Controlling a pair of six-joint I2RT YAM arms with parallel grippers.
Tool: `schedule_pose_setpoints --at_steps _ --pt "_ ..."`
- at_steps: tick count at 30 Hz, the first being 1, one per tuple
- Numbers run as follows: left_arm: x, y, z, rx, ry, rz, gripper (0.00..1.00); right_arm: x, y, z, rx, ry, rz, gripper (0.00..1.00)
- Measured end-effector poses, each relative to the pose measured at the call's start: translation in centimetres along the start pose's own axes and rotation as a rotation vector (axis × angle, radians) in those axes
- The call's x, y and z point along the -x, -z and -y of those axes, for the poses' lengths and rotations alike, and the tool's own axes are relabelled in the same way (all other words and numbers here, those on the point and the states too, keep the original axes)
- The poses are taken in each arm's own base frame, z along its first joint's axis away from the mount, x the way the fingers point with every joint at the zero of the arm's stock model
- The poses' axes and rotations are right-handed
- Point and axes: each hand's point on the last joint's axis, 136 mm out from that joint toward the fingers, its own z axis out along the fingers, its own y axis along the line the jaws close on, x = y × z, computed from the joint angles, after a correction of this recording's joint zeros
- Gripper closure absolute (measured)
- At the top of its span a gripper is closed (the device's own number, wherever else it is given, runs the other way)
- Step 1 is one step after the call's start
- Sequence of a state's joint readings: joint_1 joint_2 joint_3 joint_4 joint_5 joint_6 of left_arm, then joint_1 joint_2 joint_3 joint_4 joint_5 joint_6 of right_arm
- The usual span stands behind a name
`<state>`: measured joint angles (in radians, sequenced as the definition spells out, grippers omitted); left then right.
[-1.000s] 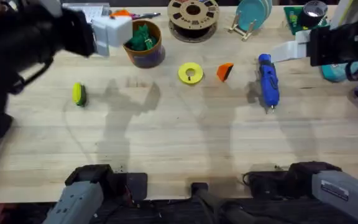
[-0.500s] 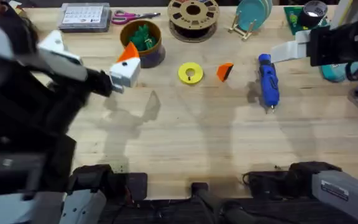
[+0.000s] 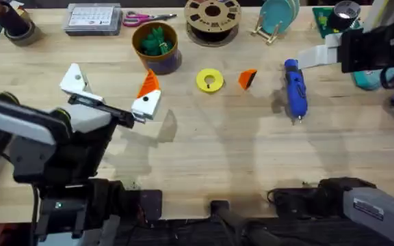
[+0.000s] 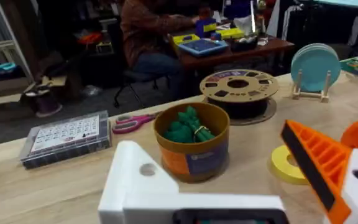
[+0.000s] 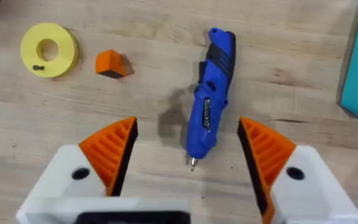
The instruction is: Pick up the gripper from the table and insert it into the empty holder that is missing its gripper. Then pick up a screw, insert it into the mounting hole, and use the screwdriver to tighten it. Finally, clean up the table by picking up the vegetable and placing it into the bucket.
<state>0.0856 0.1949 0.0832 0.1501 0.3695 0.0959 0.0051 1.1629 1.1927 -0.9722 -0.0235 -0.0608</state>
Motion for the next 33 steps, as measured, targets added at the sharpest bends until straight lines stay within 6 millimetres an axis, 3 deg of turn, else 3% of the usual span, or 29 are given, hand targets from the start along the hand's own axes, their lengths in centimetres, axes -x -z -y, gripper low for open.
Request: schedule_pose_setpoints --at_steps 7,15,24,33 --pt "-0.6 0.6 0.5 -0.005 0.0 0.043 0.015 0.0 0.0 0.0 0.0 0.0 0.0 0.004" --pt "-0.1 1.0 2.5 -0.086 0.003 0.076 0.016 0.0 0.0 0.0 0.0 0.0 0.0 0.004" --pt "0.1 2.1 7.2 -0.366 -0.003 0.094 0.015 0.0 0.0 0.0 0.0 0.0 0.0 0.003" --pt "-0.8 4.9 12.2 -0.698 0.044 0.057 0.016 0.0 0.0 0.0 0.0 0.0 0.0 0.003"
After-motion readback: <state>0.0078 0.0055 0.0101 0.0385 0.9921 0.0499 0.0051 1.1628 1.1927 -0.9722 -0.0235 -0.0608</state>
